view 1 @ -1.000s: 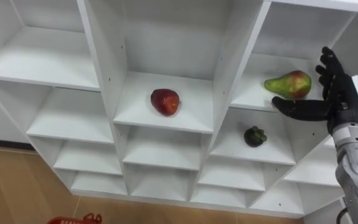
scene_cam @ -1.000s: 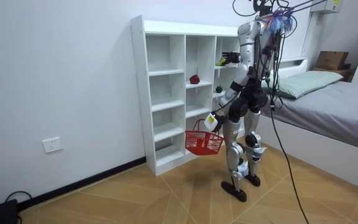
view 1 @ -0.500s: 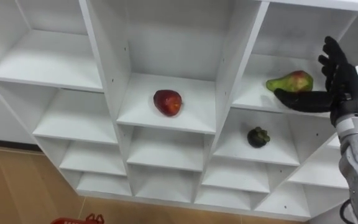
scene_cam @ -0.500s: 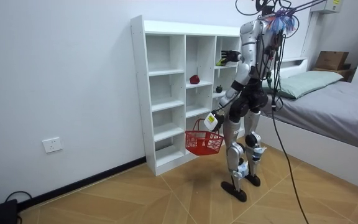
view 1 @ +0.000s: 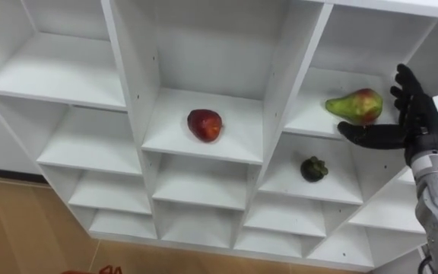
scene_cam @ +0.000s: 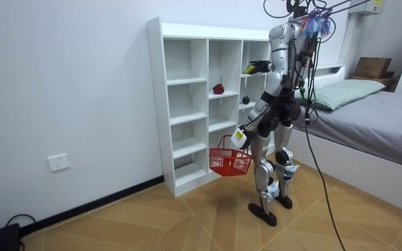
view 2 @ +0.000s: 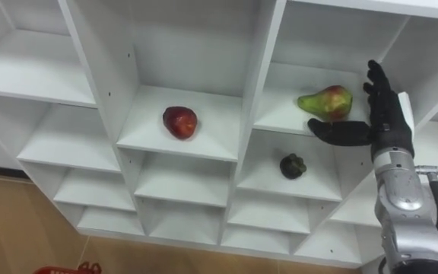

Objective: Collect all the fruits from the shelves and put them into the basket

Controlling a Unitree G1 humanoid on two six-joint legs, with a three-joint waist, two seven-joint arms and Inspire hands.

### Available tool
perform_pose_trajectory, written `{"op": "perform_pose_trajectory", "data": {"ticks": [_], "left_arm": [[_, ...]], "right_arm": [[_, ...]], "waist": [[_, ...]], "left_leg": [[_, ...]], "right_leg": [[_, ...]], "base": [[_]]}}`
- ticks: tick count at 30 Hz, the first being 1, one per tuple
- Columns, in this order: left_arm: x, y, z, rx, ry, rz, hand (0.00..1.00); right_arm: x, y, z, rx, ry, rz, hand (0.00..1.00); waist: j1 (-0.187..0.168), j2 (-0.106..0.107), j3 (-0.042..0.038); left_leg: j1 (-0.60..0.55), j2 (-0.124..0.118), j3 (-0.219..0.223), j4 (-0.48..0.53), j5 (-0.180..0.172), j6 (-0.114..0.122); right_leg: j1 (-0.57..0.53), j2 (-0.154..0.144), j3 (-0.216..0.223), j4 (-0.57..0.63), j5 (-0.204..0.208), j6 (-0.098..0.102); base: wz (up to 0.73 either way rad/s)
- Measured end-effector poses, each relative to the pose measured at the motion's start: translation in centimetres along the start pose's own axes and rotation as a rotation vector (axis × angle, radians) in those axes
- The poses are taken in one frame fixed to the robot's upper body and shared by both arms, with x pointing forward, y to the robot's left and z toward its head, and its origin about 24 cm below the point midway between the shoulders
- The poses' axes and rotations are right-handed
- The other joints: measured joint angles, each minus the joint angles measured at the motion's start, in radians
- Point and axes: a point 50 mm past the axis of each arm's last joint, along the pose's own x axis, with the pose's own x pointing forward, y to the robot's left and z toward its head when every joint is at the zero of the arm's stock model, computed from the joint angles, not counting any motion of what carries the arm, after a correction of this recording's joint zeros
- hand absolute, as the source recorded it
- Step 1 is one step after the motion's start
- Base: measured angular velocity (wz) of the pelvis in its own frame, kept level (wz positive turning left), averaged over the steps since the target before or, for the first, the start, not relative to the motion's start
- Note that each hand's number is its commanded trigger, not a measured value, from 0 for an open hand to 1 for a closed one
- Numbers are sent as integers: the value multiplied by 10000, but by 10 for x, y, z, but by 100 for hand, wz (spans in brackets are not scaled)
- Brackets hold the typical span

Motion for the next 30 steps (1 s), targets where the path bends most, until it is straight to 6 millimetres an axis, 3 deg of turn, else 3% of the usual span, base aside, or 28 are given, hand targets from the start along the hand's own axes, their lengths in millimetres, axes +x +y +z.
{"op": "perform_pose_trajectory", "data": {"ticks": [20, 30], "left_arm": [[0, 0, 0, 368, 114, -173, 100], [2, 0, 3, 591, 111, -411, 100]], "right_arm": [[0, 0, -1, -121, 78, 49, 0], [3, 0, 4, -1224, -110, 515, 0]], "waist": [[108, -27, 19], [188, -32, 34]], "left_leg": [[-5, -1, 12, 16, -1, -1], [-4, 1, 5, -22, -1, -2]], "right_leg": [[13, 3, 0, -20, -3, 0], [33, 3, -18, -9, -3, -1]], "base": [[0], [0]]}}
